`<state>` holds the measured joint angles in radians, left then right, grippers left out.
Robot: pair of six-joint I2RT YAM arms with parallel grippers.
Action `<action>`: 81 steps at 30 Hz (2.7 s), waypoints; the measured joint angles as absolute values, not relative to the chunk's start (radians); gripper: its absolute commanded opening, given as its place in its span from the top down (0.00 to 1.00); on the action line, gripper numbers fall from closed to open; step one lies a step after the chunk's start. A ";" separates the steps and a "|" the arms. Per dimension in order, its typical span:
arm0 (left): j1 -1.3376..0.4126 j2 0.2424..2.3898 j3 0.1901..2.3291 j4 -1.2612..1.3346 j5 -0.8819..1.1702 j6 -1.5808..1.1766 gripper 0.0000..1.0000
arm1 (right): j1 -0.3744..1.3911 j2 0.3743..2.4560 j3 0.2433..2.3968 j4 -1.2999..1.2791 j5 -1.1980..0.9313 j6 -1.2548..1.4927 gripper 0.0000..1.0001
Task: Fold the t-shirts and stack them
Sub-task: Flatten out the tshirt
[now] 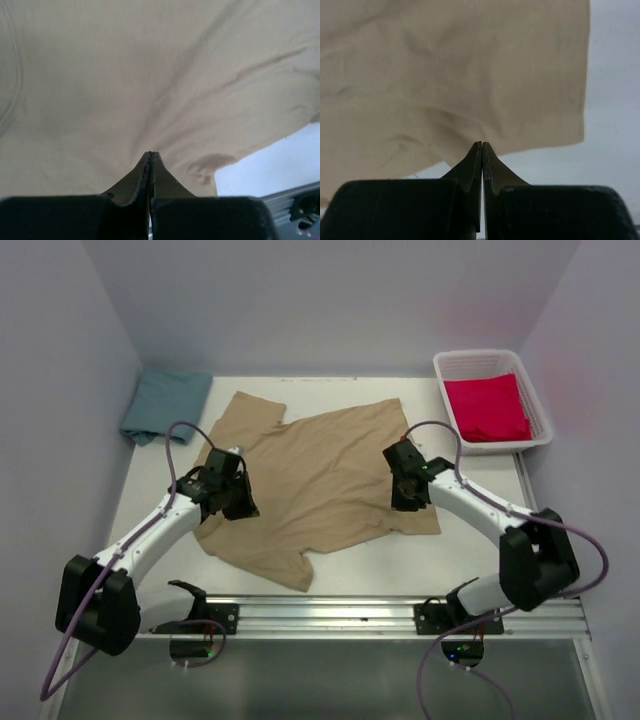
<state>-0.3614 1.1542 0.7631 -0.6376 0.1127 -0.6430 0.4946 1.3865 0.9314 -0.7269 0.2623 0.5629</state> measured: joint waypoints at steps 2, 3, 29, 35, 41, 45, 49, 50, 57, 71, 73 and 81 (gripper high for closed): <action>-0.361 1.225 0.776 -0.584 0.092 -0.634 1.00 | 0.488 1.499 0.964 -0.664 0.274 0.553 1.00; -0.361 1.251 0.775 -0.565 0.083 -0.633 1.00 | 0.483 1.534 0.971 -0.645 0.276 0.550 1.00; -0.361 1.246 0.765 -0.493 0.080 -0.552 1.00 | 0.387 1.677 0.965 -0.575 0.304 0.529 1.00; -0.361 1.189 0.791 -0.502 0.107 -0.552 1.00 | 0.403 1.655 0.939 -0.685 0.374 0.656 1.00; -0.361 1.153 0.791 -0.533 0.123 -0.547 1.00 | 0.443 1.624 0.895 -0.773 0.384 0.745 1.00; -0.361 1.134 0.791 -0.553 0.134 -0.537 1.00 | 0.480 1.629 0.893 -0.842 0.391 0.781 1.00; -0.360 1.112 0.787 -0.568 0.150 -0.530 1.00 | 0.507 1.618 0.870 -0.910 0.383 0.816 1.00; -0.360 1.108 0.787 -0.574 0.154 -0.529 1.00 | 0.512 1.608 0.857 -0.920 0.374 0.824 1.00; -0.360 1.088 0.775 -0.595 0.165 -0.530 1.00 | 0.523 1.470 0.740 -0.986 0.298 0.870 1.00; -0.289 1.380 1.114 -0.376 0.033 -0.526 0.39 | 0.524 1.678 1.418 -0.892 0.490 0.629 0.27; -0.238 1.512 1.217 -0.321 0.051 -0.529 0.34 | 0.524 1.702 1.459 -0.884 0.514 0.598 0.18; -0.126 2.170 1.765 -0.301 0.192 -0.475 0.33 | 0.524 1.667 1.438 -0.843 0.532 0.533 0.05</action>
